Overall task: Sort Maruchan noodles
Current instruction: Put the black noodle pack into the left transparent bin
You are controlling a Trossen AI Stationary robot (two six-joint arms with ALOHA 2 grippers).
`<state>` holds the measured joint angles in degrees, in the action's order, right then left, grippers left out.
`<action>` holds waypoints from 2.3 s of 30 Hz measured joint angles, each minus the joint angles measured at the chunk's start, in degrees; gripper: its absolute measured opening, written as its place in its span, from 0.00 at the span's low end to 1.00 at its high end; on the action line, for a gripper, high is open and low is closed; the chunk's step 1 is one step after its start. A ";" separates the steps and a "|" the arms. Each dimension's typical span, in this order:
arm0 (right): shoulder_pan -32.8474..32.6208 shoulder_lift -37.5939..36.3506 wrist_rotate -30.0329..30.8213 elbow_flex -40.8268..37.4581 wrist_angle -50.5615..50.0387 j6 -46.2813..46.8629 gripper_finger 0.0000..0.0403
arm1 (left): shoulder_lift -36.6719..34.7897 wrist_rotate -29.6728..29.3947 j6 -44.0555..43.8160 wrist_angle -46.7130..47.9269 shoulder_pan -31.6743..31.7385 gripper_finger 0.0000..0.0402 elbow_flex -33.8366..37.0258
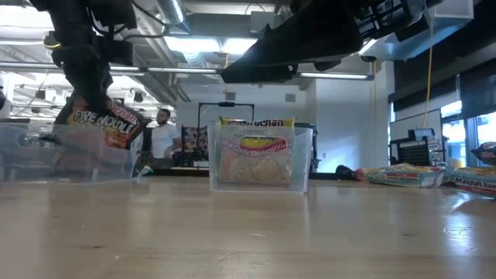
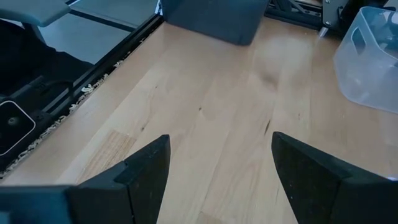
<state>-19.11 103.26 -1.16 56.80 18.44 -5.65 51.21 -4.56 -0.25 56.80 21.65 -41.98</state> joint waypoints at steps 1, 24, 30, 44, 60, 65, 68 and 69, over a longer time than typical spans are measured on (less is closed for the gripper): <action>0.00 0.00 0.00 0.00 0.04 -0.01 0.66 | 0.81 0.02 0.00 -0.02 0.30 0.29 0.00; 0.00 0.00 0.01 0.00 0.66 -0.26 0.66 | 6.52 4.11 3.48 -3.29 6.01 0.29 -0.04; 0.00 0.00 0.01 0.00 0.57 -0.46 0.66 | 7.88 4.52 3.56 -3.74 6.99 0.29 -0.37; 0.00 1.18 -1.96 0.00 1.40 -0.50 0.66 | 11.36 -1.13 2.51 -3.45 7.34 0.33 -0.50; 0.02 1.60 -2.99 -0.02 1.62 0.66 0.66 | 10.55 -4.95 0.67 1.17 7.36 0.50 -1.88; 0.02 1.60 -2.99 0.00 1.66 0.90 0.66 | 10.53 -6.91 -0.77 4.22 7.36 0.50 -2.61; 0.02 1.60 -2.99 0.00 1.66 0.90 0.66 | 10.53 -9.30 -0.32 3.91 7.34 0.50 -2.64; 0.02 1.60 -2.99 0.00 1.66 0.90 0.66 | 10.53 -10.61 -0.50 3.60 7.34 0.50 -2.65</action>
<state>-19.09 104.86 -4.14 56.80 20.10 -4.75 61.73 -15.17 -0.75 60.40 28.99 -44.62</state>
